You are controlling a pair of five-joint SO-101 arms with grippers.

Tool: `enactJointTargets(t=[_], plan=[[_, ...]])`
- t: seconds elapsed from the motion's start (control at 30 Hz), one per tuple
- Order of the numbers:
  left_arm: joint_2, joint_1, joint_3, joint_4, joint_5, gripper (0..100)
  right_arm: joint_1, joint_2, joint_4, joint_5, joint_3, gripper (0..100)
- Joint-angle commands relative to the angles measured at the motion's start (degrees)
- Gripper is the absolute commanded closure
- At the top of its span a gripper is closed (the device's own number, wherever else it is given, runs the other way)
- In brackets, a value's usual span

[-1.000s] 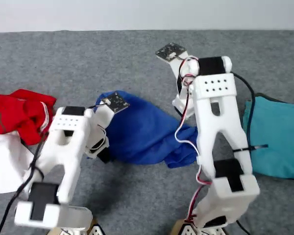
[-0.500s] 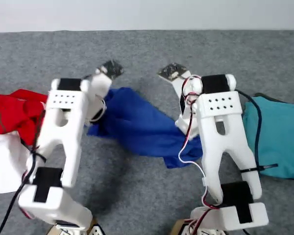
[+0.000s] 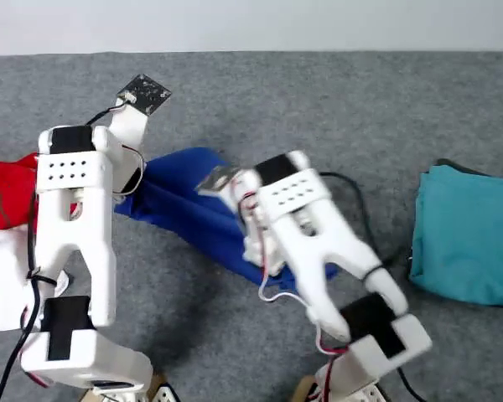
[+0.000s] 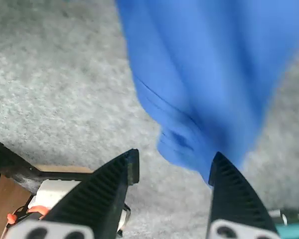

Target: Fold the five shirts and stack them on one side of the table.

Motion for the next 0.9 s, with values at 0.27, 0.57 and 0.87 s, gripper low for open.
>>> enactJointTargets(t=[0.27, 0.57, 0.87], plan=[[-2.81, -1.76, 2.33, -5.19, 0.35, 100, -7.34, 10.86, -3.56, -3.25, -3.87, 71.7], [-2.90, -1.67, 2.33, -5.27, 0.44, 100, -7.52, 27.38, -6.55, -2.90, -14.86, 83.4], [-3.52, -1.76, -1.63, -2.73, 0.53, 100, 0.92, 29.76, 6.81, 0.62, -35.25, 98.7]])
